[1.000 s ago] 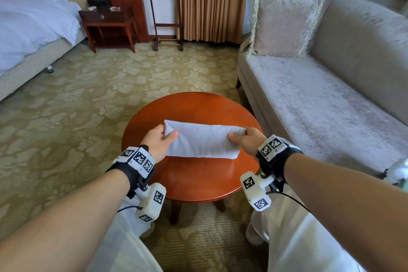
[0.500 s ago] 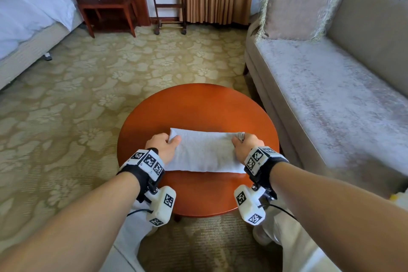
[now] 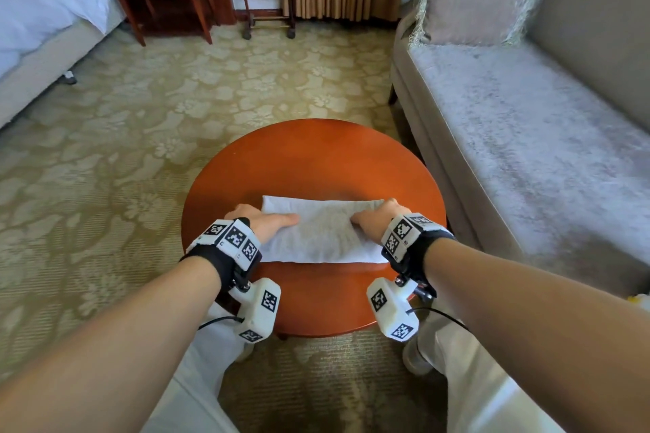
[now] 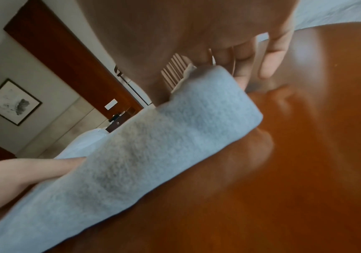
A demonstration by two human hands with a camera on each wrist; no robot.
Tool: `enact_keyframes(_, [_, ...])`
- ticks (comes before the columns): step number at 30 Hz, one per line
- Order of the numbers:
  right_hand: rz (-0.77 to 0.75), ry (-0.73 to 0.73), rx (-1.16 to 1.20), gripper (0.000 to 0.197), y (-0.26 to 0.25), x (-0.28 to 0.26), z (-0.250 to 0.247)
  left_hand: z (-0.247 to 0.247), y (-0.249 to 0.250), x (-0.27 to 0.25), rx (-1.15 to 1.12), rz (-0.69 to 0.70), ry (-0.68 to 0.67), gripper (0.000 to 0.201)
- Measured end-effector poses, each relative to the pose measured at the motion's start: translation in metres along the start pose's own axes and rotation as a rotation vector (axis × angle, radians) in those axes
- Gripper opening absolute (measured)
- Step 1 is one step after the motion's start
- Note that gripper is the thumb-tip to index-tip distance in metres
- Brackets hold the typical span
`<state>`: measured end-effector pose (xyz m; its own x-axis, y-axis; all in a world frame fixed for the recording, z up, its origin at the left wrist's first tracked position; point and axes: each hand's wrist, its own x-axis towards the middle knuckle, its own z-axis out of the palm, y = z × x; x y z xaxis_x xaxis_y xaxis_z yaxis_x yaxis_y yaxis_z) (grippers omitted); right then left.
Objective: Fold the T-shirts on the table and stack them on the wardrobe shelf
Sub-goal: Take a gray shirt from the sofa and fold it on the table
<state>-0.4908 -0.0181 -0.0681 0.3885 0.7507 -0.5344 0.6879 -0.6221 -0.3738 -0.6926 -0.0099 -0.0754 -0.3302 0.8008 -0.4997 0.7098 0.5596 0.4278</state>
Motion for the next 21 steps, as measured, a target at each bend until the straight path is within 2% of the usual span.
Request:
enact_keyframes(5, [-0.019, -0.015, -0.106, 0.087, 0.008, -0.001, 0.004, 0.002, -0.002, -0.002, 0.076, 0.005, 0.008, 0.079])
enact_keyframes(8, [-0.02, -0.032, -0.118, 0.078, 0.007, -0.001, 0.004, 0.004, 0.002, -0.003, 0.091, -0.006, -0.001, 0.068])
enact_keyframes(10, [-0.012, -0.048, -0.094, 0.062, 0.008, -0.003, -0.002, 0.006, 0.004, -0.002, 0.091, -0.019, 0.0, 0.072])
enact_keyframes(13, [-0.041, -0.086, -0.124, 0.036, 0.014, -0.004, -0.015, 0.005, 0.006, 0.0, 0.037, -0.041, -0.019, 0.091])
enact_keyframes(17, [-0.049, -0.128, -0.029, 0.039, 0.022, -0.003, -0.02, 0.0, 0.006, -0.004, -0.087, -0.055, -0.061, 0.11])
enact_keyframes(19, [-0.054, -0.164, 0.145, 0.047, 0.026, -0.004, -0.021, -0.002, 0.006, -0.009, -0.167, -0.036, -0.09, 0.106])
enact_keyframes(21, [-0.005, -0.194, 0.362, 0.046, 0.031, -0.011, -0.028, -0.007, 0.009, -0.015, -0.279, -0.009, -0.125, 0.101])
